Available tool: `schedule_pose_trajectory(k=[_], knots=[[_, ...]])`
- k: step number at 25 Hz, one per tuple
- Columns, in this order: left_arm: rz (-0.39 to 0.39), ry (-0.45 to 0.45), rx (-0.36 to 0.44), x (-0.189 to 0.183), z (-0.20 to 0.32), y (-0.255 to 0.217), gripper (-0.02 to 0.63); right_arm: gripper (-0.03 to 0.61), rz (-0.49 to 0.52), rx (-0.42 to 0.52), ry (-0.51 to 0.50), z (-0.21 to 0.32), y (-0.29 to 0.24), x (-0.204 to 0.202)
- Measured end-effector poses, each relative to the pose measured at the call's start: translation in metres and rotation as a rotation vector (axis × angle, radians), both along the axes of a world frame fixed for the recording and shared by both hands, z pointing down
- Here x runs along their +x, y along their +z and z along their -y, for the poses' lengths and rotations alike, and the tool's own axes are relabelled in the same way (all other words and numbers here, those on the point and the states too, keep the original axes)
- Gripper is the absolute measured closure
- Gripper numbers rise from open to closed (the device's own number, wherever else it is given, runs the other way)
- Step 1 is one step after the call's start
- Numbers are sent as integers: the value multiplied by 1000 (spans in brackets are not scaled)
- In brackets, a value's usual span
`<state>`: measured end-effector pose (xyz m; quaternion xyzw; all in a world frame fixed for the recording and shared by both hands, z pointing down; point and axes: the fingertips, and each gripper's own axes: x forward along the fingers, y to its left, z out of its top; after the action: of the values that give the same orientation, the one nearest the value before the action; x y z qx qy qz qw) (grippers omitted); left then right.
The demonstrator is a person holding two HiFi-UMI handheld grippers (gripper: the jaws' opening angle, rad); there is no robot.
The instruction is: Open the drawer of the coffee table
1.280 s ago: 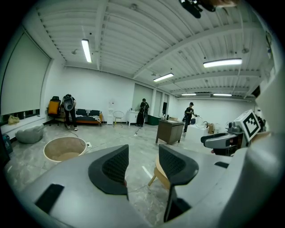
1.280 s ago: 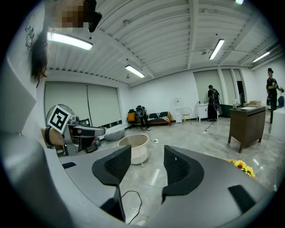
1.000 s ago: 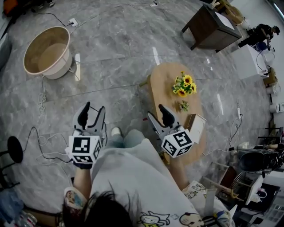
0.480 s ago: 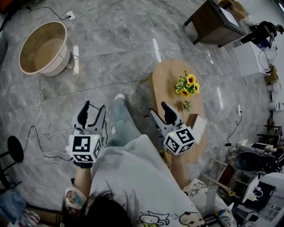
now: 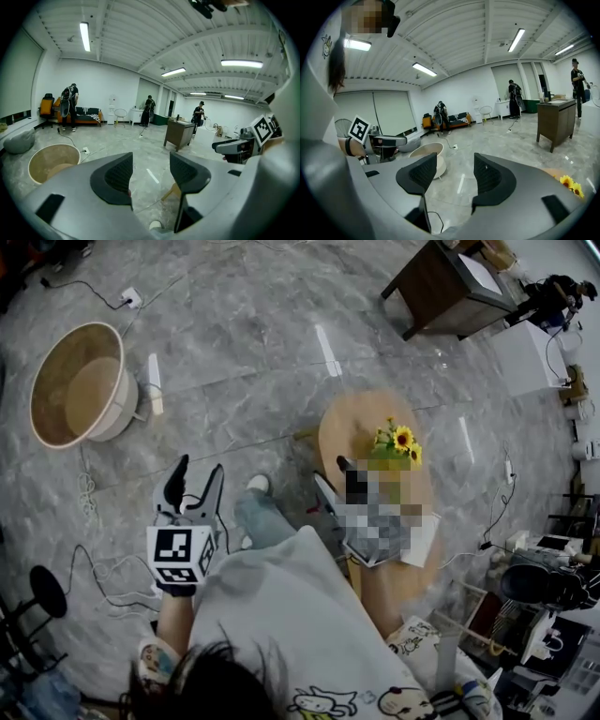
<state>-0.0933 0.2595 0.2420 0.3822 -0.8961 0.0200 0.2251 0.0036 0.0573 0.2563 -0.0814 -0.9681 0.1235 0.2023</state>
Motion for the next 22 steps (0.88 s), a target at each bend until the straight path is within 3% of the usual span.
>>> schedule_pose_trajectory(k=[12,22], knots=[[23,157,-8,-101,104,-17,385,362,14,-12,162,87,-11,-65],[4,341,-16,-104,158,-6,379,357,6,-6,311,114,-3,-50]])
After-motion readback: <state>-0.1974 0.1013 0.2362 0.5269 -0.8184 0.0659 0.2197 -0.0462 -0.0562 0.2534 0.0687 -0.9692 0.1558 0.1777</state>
